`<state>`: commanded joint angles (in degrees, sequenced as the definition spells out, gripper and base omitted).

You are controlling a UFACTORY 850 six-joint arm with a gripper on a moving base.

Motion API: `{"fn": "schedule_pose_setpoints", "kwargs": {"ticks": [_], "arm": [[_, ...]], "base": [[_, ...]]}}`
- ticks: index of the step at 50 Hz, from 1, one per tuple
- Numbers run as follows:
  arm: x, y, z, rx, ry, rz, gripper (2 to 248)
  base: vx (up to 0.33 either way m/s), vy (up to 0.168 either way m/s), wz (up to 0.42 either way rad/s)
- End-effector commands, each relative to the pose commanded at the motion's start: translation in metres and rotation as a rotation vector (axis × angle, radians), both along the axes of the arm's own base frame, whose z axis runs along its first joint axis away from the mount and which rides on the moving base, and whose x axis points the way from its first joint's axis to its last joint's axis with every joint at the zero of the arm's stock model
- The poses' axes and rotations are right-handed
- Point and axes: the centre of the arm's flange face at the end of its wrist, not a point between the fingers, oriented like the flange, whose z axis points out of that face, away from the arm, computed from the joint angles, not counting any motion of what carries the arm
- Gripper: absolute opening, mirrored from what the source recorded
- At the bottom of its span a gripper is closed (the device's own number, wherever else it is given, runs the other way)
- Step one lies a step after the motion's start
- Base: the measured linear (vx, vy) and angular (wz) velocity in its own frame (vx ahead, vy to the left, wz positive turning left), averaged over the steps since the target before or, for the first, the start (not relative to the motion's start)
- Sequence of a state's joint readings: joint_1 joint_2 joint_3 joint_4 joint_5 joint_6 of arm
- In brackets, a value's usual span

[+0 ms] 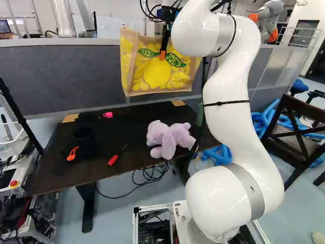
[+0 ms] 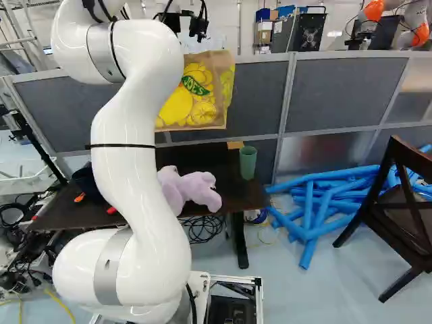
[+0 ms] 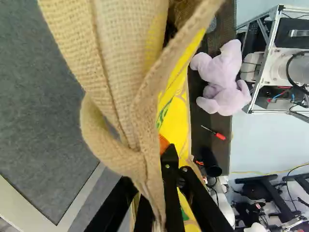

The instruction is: Pick up the bag on the ground and place it on the table

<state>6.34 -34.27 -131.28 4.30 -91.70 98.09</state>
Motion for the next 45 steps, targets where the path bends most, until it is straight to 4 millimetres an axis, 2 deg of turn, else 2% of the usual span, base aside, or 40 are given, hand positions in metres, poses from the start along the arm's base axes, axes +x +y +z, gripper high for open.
{"fn": "schedule_pose_setpoints", "kwargs": {"ticks": [21, 45], "arm": [[0.001, 0.000, -0.002, 0.000, 0.003, 0.000, 22], [0.020, 0.001, -0.035, -0.016, 0.032, -0.004, 22]], "base": [[0.000, 0.000, 0.000], [0.000, 0.000, 0.000]]}}
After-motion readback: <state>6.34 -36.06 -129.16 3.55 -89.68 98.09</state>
